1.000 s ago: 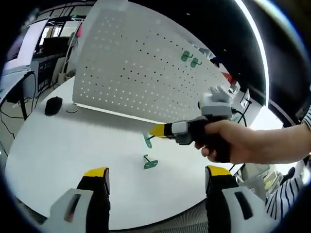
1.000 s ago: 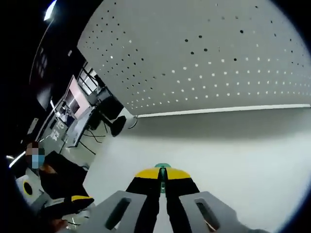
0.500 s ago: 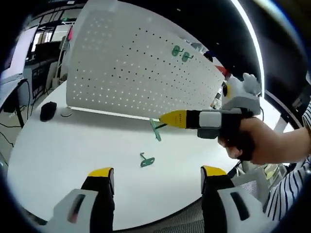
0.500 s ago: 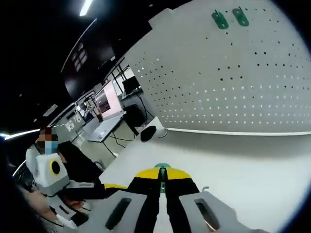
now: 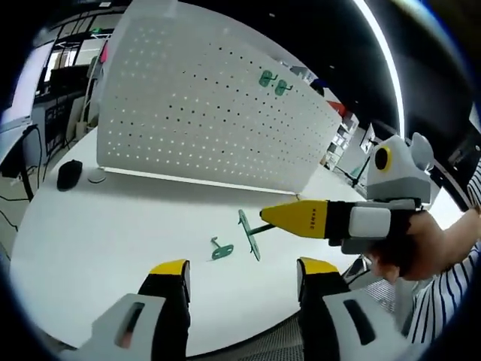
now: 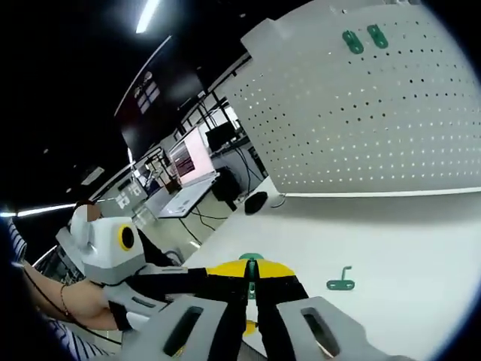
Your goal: Insert the hook assembly into the mounting plate slot until the hook locks in place.
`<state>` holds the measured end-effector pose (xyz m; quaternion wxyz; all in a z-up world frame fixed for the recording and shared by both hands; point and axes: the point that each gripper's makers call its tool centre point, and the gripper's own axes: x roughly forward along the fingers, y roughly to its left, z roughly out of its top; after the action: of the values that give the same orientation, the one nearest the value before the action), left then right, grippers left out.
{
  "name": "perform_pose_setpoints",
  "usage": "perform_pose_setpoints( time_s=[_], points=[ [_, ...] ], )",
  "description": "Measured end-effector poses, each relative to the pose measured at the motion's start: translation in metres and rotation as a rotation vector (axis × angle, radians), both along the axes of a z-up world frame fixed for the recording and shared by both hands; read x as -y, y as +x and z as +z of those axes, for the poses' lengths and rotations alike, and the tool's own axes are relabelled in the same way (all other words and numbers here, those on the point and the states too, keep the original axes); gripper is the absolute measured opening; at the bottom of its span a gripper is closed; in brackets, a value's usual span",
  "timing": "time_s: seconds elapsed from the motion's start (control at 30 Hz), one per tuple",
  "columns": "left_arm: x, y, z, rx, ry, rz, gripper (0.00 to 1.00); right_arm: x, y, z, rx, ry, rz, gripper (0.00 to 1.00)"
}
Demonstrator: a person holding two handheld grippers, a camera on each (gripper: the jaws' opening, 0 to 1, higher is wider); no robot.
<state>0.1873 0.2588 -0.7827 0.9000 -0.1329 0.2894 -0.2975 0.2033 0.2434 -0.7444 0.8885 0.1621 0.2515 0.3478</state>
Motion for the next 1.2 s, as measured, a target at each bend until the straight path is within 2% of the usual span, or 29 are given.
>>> perform_pose_setpoints(
  time_s=[0.33, 0.6, 1.1, 1.2],
  points=[
    [0.006, -0.003, 0.002, -0.009, -0.031, -0.028, 0.40, -0.003, -0.002, 0.003, 0.019, 0.016, 0.002, 0.00],
    [0.003, 0.000, 0.006, -0.016, -0.077, 0.005, 0.32, -0.007, -0.003, 0.003, 0.034, 0.012, 0.016, 0.00],
    [0.004, 0.000, 0.009, -0.008, -0.097, 0.012, 0.19, -0.018, -0.012, 0.008, 0.071, -0.001, 0.061, 0.00],
    [0.001, 0.002, 0.010, -0.003, -0.099, 0.027, 0.13, -0.020, -0.015, 0.009, 0.082, -0.002, 0.074, 0.00]
  ],
)
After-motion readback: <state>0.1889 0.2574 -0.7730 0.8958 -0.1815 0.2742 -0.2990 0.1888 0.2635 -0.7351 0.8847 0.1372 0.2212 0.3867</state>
